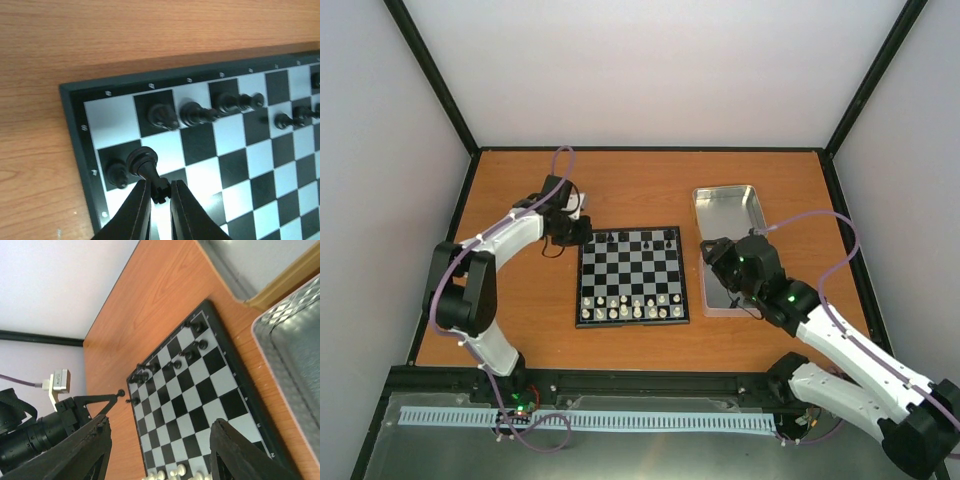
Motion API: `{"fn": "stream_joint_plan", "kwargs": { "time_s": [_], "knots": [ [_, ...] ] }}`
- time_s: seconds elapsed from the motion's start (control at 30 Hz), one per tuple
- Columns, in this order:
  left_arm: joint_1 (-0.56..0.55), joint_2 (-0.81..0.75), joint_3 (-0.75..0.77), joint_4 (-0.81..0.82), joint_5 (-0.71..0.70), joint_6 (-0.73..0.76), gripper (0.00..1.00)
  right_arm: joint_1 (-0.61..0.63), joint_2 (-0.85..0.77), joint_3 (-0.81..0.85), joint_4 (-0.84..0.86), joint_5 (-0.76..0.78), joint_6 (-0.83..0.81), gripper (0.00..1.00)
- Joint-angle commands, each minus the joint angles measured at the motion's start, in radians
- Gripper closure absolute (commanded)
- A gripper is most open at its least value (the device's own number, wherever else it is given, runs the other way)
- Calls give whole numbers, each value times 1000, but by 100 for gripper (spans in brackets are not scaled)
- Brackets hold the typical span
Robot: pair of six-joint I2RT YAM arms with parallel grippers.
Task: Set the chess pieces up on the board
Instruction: Place the chess piece on the chessboard.
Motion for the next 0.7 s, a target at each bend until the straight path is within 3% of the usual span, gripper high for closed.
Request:
{"fn": "stream_joint_plan", "kwargs": {
  "time_s": [0.0, 0.67],
  "knots": [
    [39, 48, 86, -42, -5, 34, 91, -6, -65, 28, -101, 143, -57, 45],
    [44, 189, 143, -56, -11, 29, 90, -6, -108, 20, -128, 165, -60, 45]
  ]
}}
